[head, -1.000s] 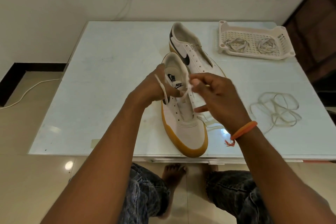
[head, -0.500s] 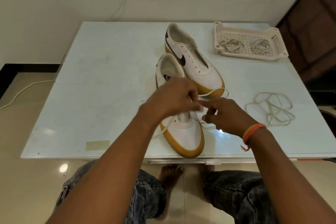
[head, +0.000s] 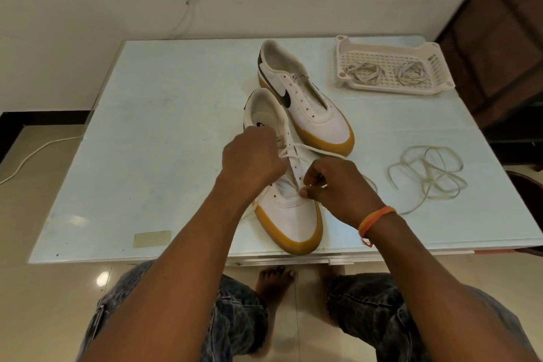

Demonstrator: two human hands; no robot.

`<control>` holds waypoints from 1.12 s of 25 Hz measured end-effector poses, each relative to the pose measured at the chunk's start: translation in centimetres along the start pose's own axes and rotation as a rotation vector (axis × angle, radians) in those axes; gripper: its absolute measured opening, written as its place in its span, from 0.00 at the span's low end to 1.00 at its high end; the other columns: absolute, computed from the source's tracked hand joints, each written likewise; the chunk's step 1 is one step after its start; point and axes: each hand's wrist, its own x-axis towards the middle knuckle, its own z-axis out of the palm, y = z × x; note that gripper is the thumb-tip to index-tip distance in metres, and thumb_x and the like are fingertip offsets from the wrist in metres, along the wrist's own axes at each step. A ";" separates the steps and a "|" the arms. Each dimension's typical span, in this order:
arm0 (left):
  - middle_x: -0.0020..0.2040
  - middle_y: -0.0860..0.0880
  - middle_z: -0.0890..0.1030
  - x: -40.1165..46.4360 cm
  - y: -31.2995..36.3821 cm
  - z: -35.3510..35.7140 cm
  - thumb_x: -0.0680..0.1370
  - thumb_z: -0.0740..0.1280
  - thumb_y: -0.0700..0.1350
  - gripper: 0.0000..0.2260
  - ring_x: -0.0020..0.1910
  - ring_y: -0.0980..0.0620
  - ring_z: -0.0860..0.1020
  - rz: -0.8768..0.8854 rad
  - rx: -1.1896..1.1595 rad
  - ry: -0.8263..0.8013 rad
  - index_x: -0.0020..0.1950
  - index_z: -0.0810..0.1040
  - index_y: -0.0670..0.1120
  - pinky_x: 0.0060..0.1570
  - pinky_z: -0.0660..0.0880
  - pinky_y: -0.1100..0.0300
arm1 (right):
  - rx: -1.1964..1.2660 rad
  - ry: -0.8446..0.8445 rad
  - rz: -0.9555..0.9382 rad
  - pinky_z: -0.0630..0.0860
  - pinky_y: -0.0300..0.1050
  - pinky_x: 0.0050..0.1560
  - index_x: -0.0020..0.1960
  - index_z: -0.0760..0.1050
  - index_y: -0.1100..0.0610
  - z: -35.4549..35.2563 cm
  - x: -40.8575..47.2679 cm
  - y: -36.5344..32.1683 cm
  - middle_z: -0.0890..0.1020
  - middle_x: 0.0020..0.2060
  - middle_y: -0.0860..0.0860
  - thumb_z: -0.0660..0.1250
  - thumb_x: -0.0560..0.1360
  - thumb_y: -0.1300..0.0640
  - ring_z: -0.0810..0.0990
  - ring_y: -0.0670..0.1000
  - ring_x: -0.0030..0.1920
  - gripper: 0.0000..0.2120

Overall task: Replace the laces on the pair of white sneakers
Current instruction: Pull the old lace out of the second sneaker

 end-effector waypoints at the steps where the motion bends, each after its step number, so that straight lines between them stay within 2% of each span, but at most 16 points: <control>1: 0.30 0.52 0.70 0.4 -0.3 0.0 0.70 0.71 0.48 0.12 0.32 0.51 0.74 -0.034 -0.080 -0.030 0.36 0.69 0.47 0.34 0.71 0.59 | -0.001 -0.001 0.011 0.77 0.45 0.51 0.46 0.79 0.56 0.0 0.1 -0.1 0.81 0.44 0.51 0.73 0.73 0.55 0.78 0.49 0.45 0.06; 3: 0.31 0.50 0.74 1.2 -0.9 0.1 0.69 0.72 0.49 0.10 0.34 0.50 0.77 -0.080 -0.211 -0.060 0.35 0.73 0.46 0.36 0.74 0.58 | -0.029 -0.018 0.014 0.76 0.44 0.52 0.46 0.79 0.57 0.1 0.1 -0.1 0.80 0.44 0.52 0.72 0.75 0.56 0.77 0.48 0.44 0.04; 4: 0.34 0.49 0.78 1.5 -1.0 0.0 0.70 0.73 0.50 0.10 0.35 0.50 0.79 -0.102 -0.266 -0.053 0.38 0.76 0.45 0.39 0.77 0.58 | -0.042 -0.029 0.018 0.76 0.45 0.53 0.46 0.79 0.56 0.2 0.0 0.0 0.80 0.44 0.51 0.71 0.75 0.56 0.78 0.49 0.45 0.04; 6: 0.44 0.47 0.81 1.8 -1.2 0.0 0.69 0.75 0.55 0.20 0.41 0.49 0.81 -0.174 -0.319 0.033 0.51 0.78 0.42 0.45 0.78 0.56 | -0.032 -0.037 0.043 0.76 0.46 0.54 0.46 0.77 0.55 0.3 -0.3 -0.1 0.78 0.45 0.50 0.70 0.76 0.55 0.78 0.50 0.47 0.04; 8: 0.52 0.45 0.78 1.8 -1.4 -0.1 0.67 0.78 0.57 0.31 0.48 0.47 0.80 -0.297 -0.332 0.098 0.61 0.71 0.42 0.44 0.78 0.55 | 0.006 -0.028 0.079 0.74 0.44 0.53 0.47 0.76 0.55 0.3 -0.4 0.0 0.77 0.46 0.49 0.70 0.76 0.55 0.77 0.49 0.48 0.04; 10: 0.51 0.44 0.79 1.8 -1.7 -0.1 0.65 0.79 0.57 0.32 0.47 0.45 0.81 -0.370 -0.441 0.042 0.59 0.71 0.42 0.44 0.80 0.52 | 0.001 -0.035 0.082 0.73 0.41 0.51 0.50 0.78 0.56 0.3 -0.4 0.1 0.78 0.45 0.48 0.69 0.76 0.54 0.77 0.49 0.47 0.05; 12: 0.47 0.44 0.81 2.2 -2.2 0.1 0.66 0.79 0.55 0.26 0.43 0.45 0.81 -0.330 -0.485 -0.013 0.53 0.75 0.40 0.40 0.78 0.54 | -0.027 -0.056 0.053 0.71 0.38 0.48 0.49 0.78 0.56 0.4 -0.5 0.4 0.80 0.46 0.50 0.68 0.77 0.54 0.77 0.49 0.47 0.06; 14: 0.46 0.43 0.82 2.6 -2.5 0.0 0.67 0.78 0.50 0.21 0.41 0.46 0.81 -0.300 -0.474 -0.024 0.52 0.77 0.40 0.38 0.77 0.55 | -0.034 -0.034 0.041 0.72 0.38 0.44 0.47 0.76 0.57 -0.1 -0.7 1.2 0.80 0.46 0.52 0.65 0.79 0.57 0.78 0.51 0.48 0.04; 15: 0.47 0.43 0.82 2.7 -2.6 0.0 0.67 0.78 0.48 0.20 0.42 0.45 0.81 -0.296 -0.467 -0.030 0.53 0.78 0.40 0.41 0.79 0.54 | -0.003 0.019 0.064 0.74 0.41 0.45 0.46 0.75 0.58 -0.6 -0.8 2.0 0.80 0.45 0.53 0.64 0.79 0.59 0.79 0.53 0.48 0.04; 17: 0.48 0.44 0.82 2.8 -2.8 -0.1 0.67 0.78 0.47 0.20 0.43 0.45 0.82 -0.286 -0.449 -0.035 0.55 0.78 0.41 0.46 0.81 0.51 | 0.120 0.206 0.171 0.78 0.53 0.49 0.42 0.72 0.57 -2.4 -1.0 3.9 0.80 0.42 0.55 0.64 0.79 0.62 0.81 0.56 0.45 0.07; 19: 0.46 0.45 0.81 2.8 -2.8 -0.1 0.68 0.78 0.48 0.19 0.41 0.46 0.81 -0.280 -0.428 -0.040 0.53 0.77 0.42 0.44 0.80 0.53 | 0.196 0.325 0.251 0.79 0.56 0.50 0.41 0.74 0.57 -3.7 -1.4 5.2 0.80 0.41 0.53 0.67 0.77 0.61 0.83 0.56 0.43 0.06; 21: 0.44 0.45 0.80 2.8 -2.8 -0.1 0.68 0.77 0.49 0.18 0.39 0.47 0.79 -0.271 -0.405 -0.046 0.50 0.76 0.43 0.38 0.76 0.56 | 0.149 0.263 0.221 0.78 0.44 0.47 0.46 0.76 0.56 -3.3 -1.5 4.7 0.80 0.42 0.49 0.71 0.75 0.58 0.82 0.52 0.44 0.05; 23: 0.43 0.45 0.80 2.9 -2.7 -0.1 0.68 0.77 0.49 0.17 0.38 0.48 0.79 -0.257 -0.391 -0.052 0.49 0.75 0.43 0.36 0.73 0.57 | 0.130 0.143 0.150 0.72 0.31 0.42 0.52 0.75 0.52 -1.8 -1.4 3.1 0.78 0.44 0.45 0.73 0.73 0.52 0.79 0.44 0.43 0.11; 25: 0.43 0.46 0.79 2.9 -2.7 -0.1 0.69 0.77 0.49 0.17 0.38 0.48 0.79 -0.249 -0.380 -0.062 0.49 0.74 0.44 0.37 0.74 0.57 | 0.101 0.103 0.071 0.73 0.30 0.42 0.51 0.78 0.51 -0.2 -1.0 1.9 0.80 0.42 0.44 0.73 0.72 0.47 0.78 0.41 0.42 0.11; 28: 0.44 0.47 0.79 2.9 -2.6 -0.1 0.69 0.77 0.50 0.18 0.40 0.47 0.80 -0.247 -0.369 -0.063 0.51 0.75 0.44 0.41 0.76 0.57 | 0.122 0.177 0.077 0.74 0.35 0.41 0.39 0.80 0.54 1.6 -0.7 1.2 0.81 0.34 0.45 0.73 0.72 0.46 0.79 0.43 0.37 0.11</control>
